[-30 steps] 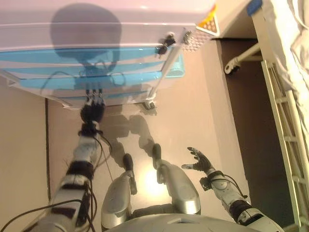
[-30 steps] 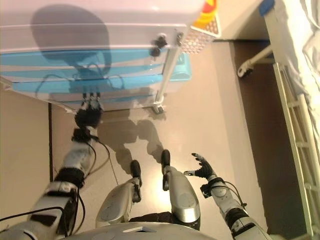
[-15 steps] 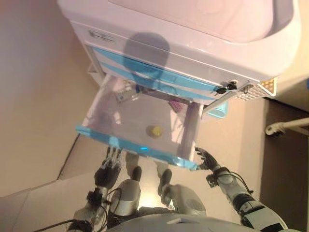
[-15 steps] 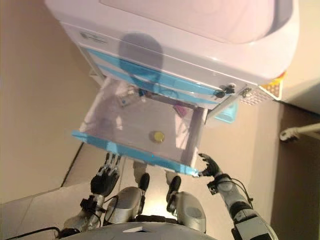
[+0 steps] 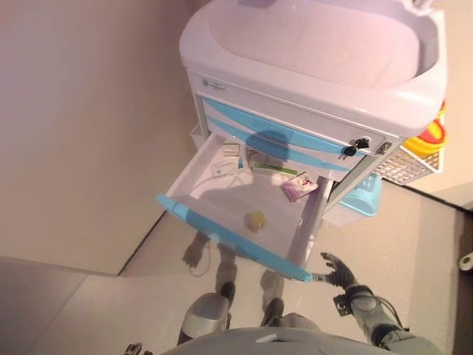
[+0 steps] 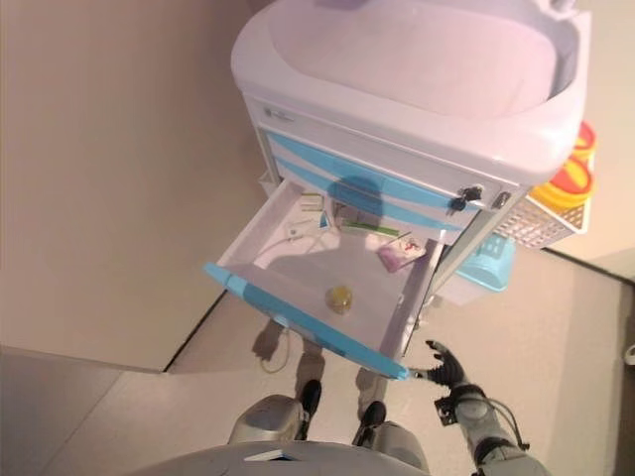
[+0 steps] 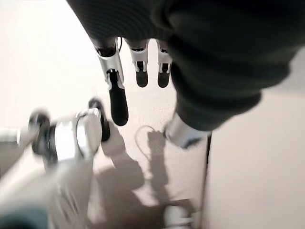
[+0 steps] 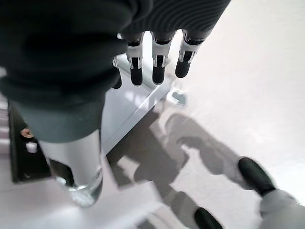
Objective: Open the drawer and pick up the medicine
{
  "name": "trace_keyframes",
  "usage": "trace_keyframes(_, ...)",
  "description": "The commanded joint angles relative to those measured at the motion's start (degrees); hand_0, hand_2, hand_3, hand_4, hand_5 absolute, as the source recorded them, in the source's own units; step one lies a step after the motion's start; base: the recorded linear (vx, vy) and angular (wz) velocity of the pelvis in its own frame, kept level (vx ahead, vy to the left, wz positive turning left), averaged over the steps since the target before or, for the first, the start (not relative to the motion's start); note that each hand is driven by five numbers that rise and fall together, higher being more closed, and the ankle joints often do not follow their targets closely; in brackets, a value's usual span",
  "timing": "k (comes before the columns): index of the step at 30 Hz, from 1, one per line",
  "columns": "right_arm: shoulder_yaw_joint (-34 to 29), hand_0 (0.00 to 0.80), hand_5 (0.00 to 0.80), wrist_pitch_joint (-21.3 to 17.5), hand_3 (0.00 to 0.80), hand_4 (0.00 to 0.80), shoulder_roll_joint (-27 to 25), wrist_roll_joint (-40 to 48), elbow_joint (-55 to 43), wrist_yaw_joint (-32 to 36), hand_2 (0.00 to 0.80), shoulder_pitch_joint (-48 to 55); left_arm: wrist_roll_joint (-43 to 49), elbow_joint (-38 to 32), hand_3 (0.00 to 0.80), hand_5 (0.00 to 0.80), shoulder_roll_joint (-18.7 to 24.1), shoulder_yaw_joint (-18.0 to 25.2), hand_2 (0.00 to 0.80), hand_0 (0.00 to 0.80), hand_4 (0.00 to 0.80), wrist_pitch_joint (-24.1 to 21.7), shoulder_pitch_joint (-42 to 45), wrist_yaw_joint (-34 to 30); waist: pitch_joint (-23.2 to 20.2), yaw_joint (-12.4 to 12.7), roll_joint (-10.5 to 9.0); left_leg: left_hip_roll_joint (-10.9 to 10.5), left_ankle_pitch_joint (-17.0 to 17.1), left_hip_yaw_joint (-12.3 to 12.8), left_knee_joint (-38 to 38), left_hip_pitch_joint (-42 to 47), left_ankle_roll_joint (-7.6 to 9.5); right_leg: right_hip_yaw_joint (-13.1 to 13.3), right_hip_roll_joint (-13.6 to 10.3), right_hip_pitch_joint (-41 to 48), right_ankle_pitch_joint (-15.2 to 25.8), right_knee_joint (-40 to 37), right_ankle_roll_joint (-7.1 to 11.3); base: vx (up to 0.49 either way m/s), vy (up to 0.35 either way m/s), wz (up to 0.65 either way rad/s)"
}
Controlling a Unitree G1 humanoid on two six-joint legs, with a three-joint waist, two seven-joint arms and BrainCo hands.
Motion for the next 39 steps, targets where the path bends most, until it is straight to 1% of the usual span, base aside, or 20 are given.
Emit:
trace_keyframes(1,2.0,0.0,0.0,-0.6,0.0,0.0,-1.4,-1.8,-1.6,-2.8,0.0,-2.6,16.7,-2.9,0.0,0.0,0.2,-8.0,0.0,0.0,0.0,-10.4,-3.1,9.8,0.7,-2.6,0.11,-1.3,-1.2,0.5,0.0,-0.9,-1.74,1.7,1.5,5.1,0.1,-3.1,2.17,0.03,0.024,-0.19)
trace_keyframes(4,2.0,0.0,0.0,1.8,0.0,0.0,-2.5,-0.7,-2.0,-9.4,0.0,-2.8,24.5,-5.4,0.0,0.0,0.8,-15.3,0.0,0.0,0.0,-11.5,-4.8,13.9,-0.1,-3.6,-0.08,-1.2,-1.3,1.4,-1.0,-0.3,-1.14,3.3,1.8,5.0,1.1,-4.3,2.66,0.026,0.025,-0.17)
trace_keyframes(5,1.7,0.0,0.0,2.8,0.0,0.0,-2.8,0.6,-2.4,-11.2,0.0,-2.9,25.7,-5.7,0.0,0.0,0.8,-16.5,0.0,0.0,0.0,-11.2,-5.1,14.2,-0.2,-3.8,-0.12,-1.2,-1.3,1.7,-1.2,-0.1,-1.01,3.7,1.8,5.1,1.4,-4.5,2.78,0.033,0.032,-0.28)
trace_keyframes(6,0.3,0.0,0.0,2.2,0.0,0.0,-3.8,3.7,-3.8,-14.0,0.0,-3.1,26.6,-6.5,0.0,0.0,0.6,-18.6,0.0,0.0,0.0,-10.3,-5.4,14.9,-0.5,-4.5,-0.26,-1.2,-1.4,2.2,-1.5,0.3,-0.72,4.5,1.9,5.0,1.9,-4.9,3.05,0.037,0.035,-0.29)
trace_keyframes(8,-2.0,0.0,0.0,1.1,0.0,0.0,-5.4,5.7,-9.3,-17.4,0.0,-3.2,25.5,-7.0,0.0,0.0,0.2,-20.4,0.0,0.0,0.0,-8.5,-5.2,15.2,-0.7,-5.9,-0.41,-1.0,-1.6,3.5,-2.2,1.0,-0.31,6.0,2.0,4.9,2.7,-5.5,3.34,0.042,0.044,-0.28)
trace_keyframes(10,-3.3,0.0,0.0,0.2,0.0,0.0,-6.1,5.7,-15.8,-20.3,0.0,-2.7,26.1,-6.9,0.0,0.0,-0.2,-20.6,0.0,0.0,0.0,-7.0,-4.7,14.9,-0.9,-6.9,-0.47,-0.8,-1.8,4.5,-2.8,1.5,-0.08,7.1,2.1,4.8,3.2,-5.9,3.53,0.03,0.059,-0.36)
trace_keyframes(11,-3.7,0.0,0.0,1.3,0.0,0.0,-6.6,4.8,-23.6,-22.1,0.0,-1.9,26.5,-6.4,0.0,0.0,-0.5,-20.2,0.0,0.0,0.0,-6.4,-4.1,14.9,-1.2,-8.1,-0.42,-0.7,-1.9,5.5,-3.4,1.9,0.06,8.0,2.2,4.6,3.5,-6.2,3.68,0.027,0.093,-0.43)
trace_keyframes(13,-3.9,0.0,0.0,0.5,0.0,0.0,-7.2,-0.1,-36.3,-25.8,0.0,-0.3,27.2,-5.5,0.0,0.0,-0.8,-19.0,0.0,0.0,0.0,-5.4,-2.8,14.8,-1.6,-9.8,-0.32,-0.5,-2.1,6.8,-4.2,2.5,0.3,9.4,2.3,4.2,3.8,-6.6,3.93,0.029,0.105,-0.39)
trace_keyframes(14,-4.1,0.0,0.0,-0.6,0.0,0.0,-7.5,-2.9,-42.4,-25.6,0.0,0.5,27.5,-4.8,0.0,0.0,-1.0,-17.9,0.0,0.0,0.0,-5.2,-2.1,14.4,-1.7,-10.6,-0.25,-0.5,-2.2,7.4,-4.6,2.7,0.41,10.1,2.3,3.9,4.0,-6.8,4.09,0.025,0.085,-0.4)
trace_keyframes(15,-4.1,0.0,0.0,-3.6,0.0,0.0,-7.6,-6.0,-45.1,-26.0,0.0,0.9,27.6,-4.3,0.0,0.0,-1.1,-17.2,0.0,0.0,0.0,-4.9,-1.8,14.1,-1.9,-11.0,-0.2,-0.6,-2.2,7.7,-4.8,2.8,0.51,10.5,2.3,3.7,4.0,-6.9,4.18,0.019,0.082,-0.42)
trace_keyframes(17,-2.8,0.0,0.0,-6.0,0.0,0.0,-8.5,-10.8,-54.8,-22.7,0.0,1.0,28.3,-2.6,0.0,0.0,-1.5,-15.2,0.0,0.0,0.0,-4.7,-1.2,13.2,-2.2,-11.7,-0.2,-0.6,-2.5,8.7,-5.2,2.8,0.69,11.1,2.2,3.2,4.1,-7.2,4.5,0.009,0.06,-0.3)
trace_keyframes(18,-2.2,0.0,0.0,-8.0,0.0,0.0,-9.2,-12.4,-56.8,-21.5,0.0,0.9,28.4,-2.1,0.0,0.0,-1.6,-14.8,0.0,0.0,0.0,-4.3,-1.1,13.0,-2.4,-11.8,-0.22,-0.6,-2.5,8.9,-5.4,2.9,0.72,11.2,2.2,3.1,4.1,-7.3,4.59,0.007,0.033,-0.14)
trace_keyframes(20,0.3,0.0,0.0,-11.4,0.0,0.0,-11.6,-11.5,-62.3,-15.8,0.0,-0.5,29.0,-1.0,0.0,0.0,-1.7,-14.4,0.0,0.0,0.0,-3.9,-1.2,12.7,-2.8,-11.5,-0.42,-0.6,-2.5,9.1,-5.7,2.8,0.76,11.4,2.0,2.9,4.2,-7.7,4.74,0.005,0.012,-0.09)
trace_keyframes(23,4.6,0.0,0.0,-13.9,0.0,0.0,-15.1,-11.8,-67.4,-9.5,0.0,-3.7,29.9,-0.6,0.0,0.0,-1.9,-15.2,0.0,0.0,0.0,-3.2,-1.3,12.8,-3.2,-10.3,-0.81,-0.7,-2.6,9.1,-6.0,2.5,0.68,11.0,1.7,2.7,4.3,-8.2,5.05,0.001,-0.002,-0.02)
trace_keyframes(25,7.0,0.0,0.0,-14.5,0.0,0.0,-16.4,-12.3,-69.2,-6.6,0.0,-6.0,30.3,-0.5,0.0,0.0,-1.9,-15.9,0.0,0.0,0.0,-3.0,-1.5,12.8,-3.3,-9.6,-0.95,-0.8,-2.5,8.9,-6.2,2.4,0.67,10.7,1.5,2.8,4.5,-8.6,5.16,0.0,0.0,0.0)
trace_keyframes(29,15.1,0.0,0.0,-15.4,0.0,0.0,-17.6,-14.8,-69.6,-0.5,0.0,-13.3,30.0,-1.1,0.0,0.0,-1.5,-17.7,0.0,0.0,0.0,-3.0,-2.3,12.3,-3.7,-7.6,-1.15,-1.1,-2.6,8.1,-6.0,2.1,0.64,10.0,1.1,3.0,4.5,-8.8,5.26,0.004,-0.009,0.02)
trace_keyframes(32,22.7,0.0,0.0,-14.5,0.0,0.0,-17.1,-19.2,-66.5,2.4,0.0,-19.0,27.3,-3.0,0.0,0.0,-0.7,-18.9,0.0,0.0,0.0,-3.7,-3.9,11.0,-3.8,-5.5,-1.24,-1.4,-2.5,6.6,-5.8,1.9,0.71,8.8,0.8,3.6,4.1,-8.8,5.2,0.034,-0.028,0.12)
trace_keyframes(33,23.6,0.0,0.0,-14.3,0.0,0.0,-17.0,-20.2,-65.8,3.1,0.0,-19.8,26.7,-3.4,0.0,0.0,-0.7,-19.0,0.0,0.0,0.0,-3.9,-4.0,10.8,-3.8,-5.3,-1.28,-1.4,-2.5,6.4,-5.8,1.9,0.69,8.6,0.8,3.7,4.0,-8.8,5.18,0.043,-0.048,0.19)
trace_keyframes(34,26.7,0.0,0.0,-13.8,0.0,0.0,-16.4,-23.1,-63.3,2.6,0.0,-21.6,26.0,-4.6,0.0,0.0,-0.6,-19.8,0.0,0.0,0.0,-3.8,-4.6,10.4,-3.8,-4.1,-1.31,-1.5,-2.3,5.6,-5.9,1.8,0.7,7.9,0.7,4.0,3.9,-8.8,5.08,0.033,-0.048,0.25)
trace_keyframes(39,33.8,0.0,0.0,-11.2,0.0,0.0,-13.6,-30.3,-53.2,0.6,0.0,-26.4,26.1,-6.9,0.0,0.0,0.0,-21.1,0.0,0.0,0.0,-3.9,-5.2,9.7,-3.6,-0.8,-1.37,-1.8,-1.5,2.4,-6.5,1.5,0.34,4.8,0.4,5.1,3.6,-9.3,4.91,0.036,-0.057,0.34)
